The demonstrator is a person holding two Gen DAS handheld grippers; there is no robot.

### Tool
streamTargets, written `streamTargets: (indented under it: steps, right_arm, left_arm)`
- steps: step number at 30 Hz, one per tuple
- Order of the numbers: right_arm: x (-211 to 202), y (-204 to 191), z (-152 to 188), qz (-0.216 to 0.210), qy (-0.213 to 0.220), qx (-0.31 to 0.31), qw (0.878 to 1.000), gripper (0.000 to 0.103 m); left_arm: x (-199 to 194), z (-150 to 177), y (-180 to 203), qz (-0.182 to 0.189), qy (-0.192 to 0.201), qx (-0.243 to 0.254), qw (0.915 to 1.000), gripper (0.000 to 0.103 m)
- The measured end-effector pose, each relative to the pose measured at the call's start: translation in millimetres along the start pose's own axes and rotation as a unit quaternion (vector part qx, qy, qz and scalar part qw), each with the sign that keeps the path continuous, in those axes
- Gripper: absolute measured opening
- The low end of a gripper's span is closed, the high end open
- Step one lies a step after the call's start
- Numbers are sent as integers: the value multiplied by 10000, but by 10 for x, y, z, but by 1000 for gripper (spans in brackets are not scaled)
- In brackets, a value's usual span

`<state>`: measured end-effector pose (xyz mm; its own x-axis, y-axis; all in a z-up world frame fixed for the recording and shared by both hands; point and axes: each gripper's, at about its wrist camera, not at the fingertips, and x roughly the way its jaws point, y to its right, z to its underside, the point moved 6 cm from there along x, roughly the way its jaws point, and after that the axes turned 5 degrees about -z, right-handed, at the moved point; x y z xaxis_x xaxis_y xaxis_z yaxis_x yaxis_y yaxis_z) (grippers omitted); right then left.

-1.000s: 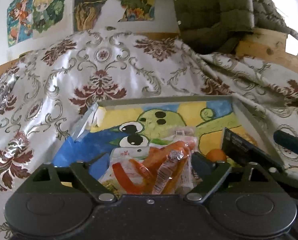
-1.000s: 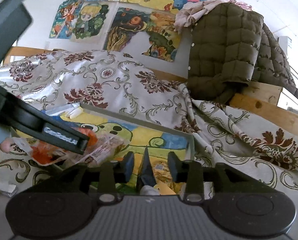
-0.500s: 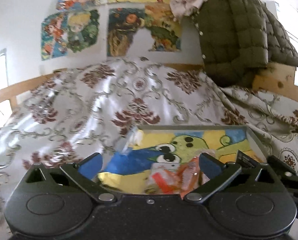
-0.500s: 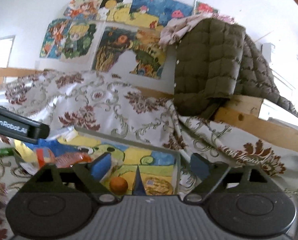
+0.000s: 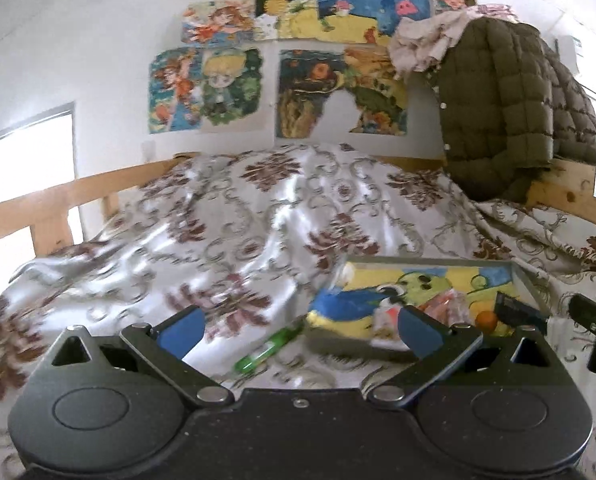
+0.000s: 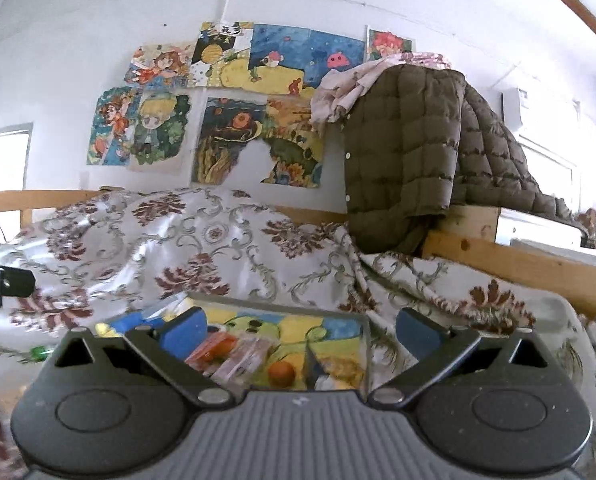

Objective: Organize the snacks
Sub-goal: 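Lift both open tools from the tray toward the rice-crispy bar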

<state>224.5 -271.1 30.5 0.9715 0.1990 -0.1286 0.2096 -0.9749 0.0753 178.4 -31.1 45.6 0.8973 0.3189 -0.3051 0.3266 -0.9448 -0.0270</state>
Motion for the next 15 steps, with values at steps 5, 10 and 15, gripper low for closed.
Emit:
streamTargets:
  steps: [5, 10, 15]
  right_arm:
    - [-326, -152, 43, -53, -99, 53, 9999, 103]
    - [-578, -356, 101, -152, -248, 65, 9996, 103]
    - [-749, -578, 168, -306, -398, 38, 9987, 103]
  left_arm:
    - [-240, 209, -367, -92, -245, -195, 9995, 102]
    - [-418, 370, -610, -40, -346, -116, 9993, 102]
    - [-534, 487, -755, 50, -417, 23, 9991, 102]
